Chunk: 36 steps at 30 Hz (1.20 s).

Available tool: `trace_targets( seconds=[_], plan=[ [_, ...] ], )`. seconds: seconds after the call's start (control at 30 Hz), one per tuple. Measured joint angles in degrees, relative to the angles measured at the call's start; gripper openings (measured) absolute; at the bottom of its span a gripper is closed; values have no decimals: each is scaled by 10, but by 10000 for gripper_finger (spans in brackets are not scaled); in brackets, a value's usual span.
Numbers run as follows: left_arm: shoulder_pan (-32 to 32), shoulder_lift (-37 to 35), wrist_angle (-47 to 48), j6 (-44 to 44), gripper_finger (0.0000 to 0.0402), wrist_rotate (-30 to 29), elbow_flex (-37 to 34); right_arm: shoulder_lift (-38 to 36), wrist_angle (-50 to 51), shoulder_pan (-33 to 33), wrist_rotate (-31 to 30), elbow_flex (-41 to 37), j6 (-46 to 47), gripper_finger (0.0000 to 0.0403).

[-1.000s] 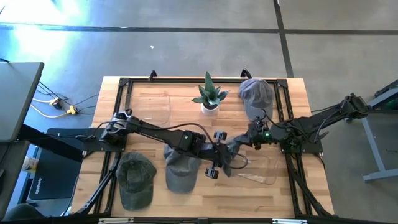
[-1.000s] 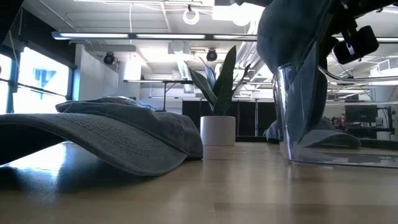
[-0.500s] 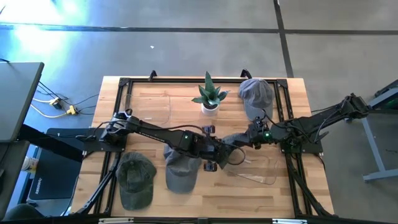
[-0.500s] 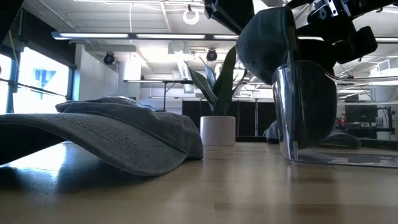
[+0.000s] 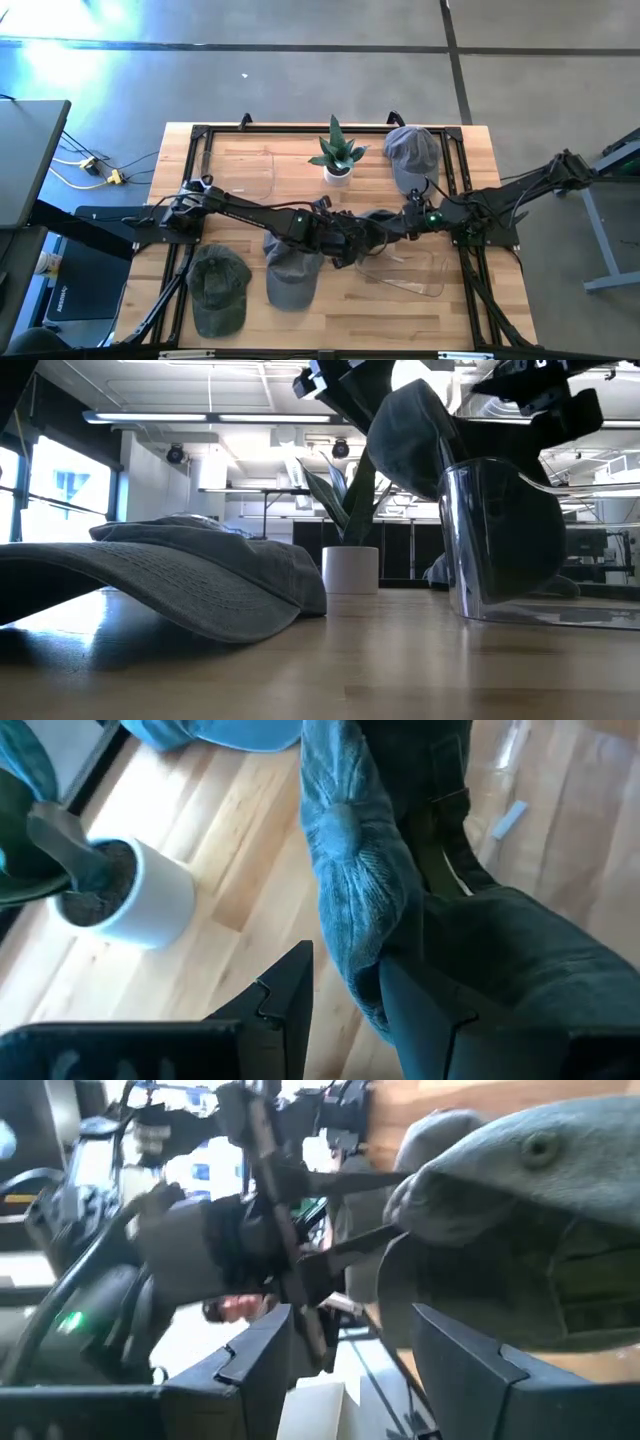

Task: Pick & Place hat
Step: Put the right black cap into the right transparent bin

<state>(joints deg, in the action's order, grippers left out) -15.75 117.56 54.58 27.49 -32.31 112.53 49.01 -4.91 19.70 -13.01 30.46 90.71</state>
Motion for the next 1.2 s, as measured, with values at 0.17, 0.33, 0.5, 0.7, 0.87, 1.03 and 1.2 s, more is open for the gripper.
trace_targets(
  seconds=[0.17, 0.33, 0.5, 0.7, 0.87, 1.03, 1.2],
  plan=[
    [0, -20, -11, 2, 110, 44, 0, -4, 55, 3, -1, 0, -1, 194],
    [4, -65, -47, 4, 110, 110, 1, -3, 90, -5, -30, 0, 5, 194],
    [21, -116, 17, 62, 110, 169, 4, -5, 75, -22, -25, 0, -9, 194],
    [41, -127, 120, 79, 110, 139, -30, -5, 78, -40, 16, 0, -21, 194],
    [51, -125, -9, 56, 110, 161, -124, -8, 56, -44, 39, 0, -38, 194],
    [49, -125, -187, 43, 110, 185, -194, -6, 75, -49, 11, 0, -38, 194],
    [47, -125, -314, 28, 110, 245, -206, -6, 81, -73, -4, 0, -38, 194]
  ],
)
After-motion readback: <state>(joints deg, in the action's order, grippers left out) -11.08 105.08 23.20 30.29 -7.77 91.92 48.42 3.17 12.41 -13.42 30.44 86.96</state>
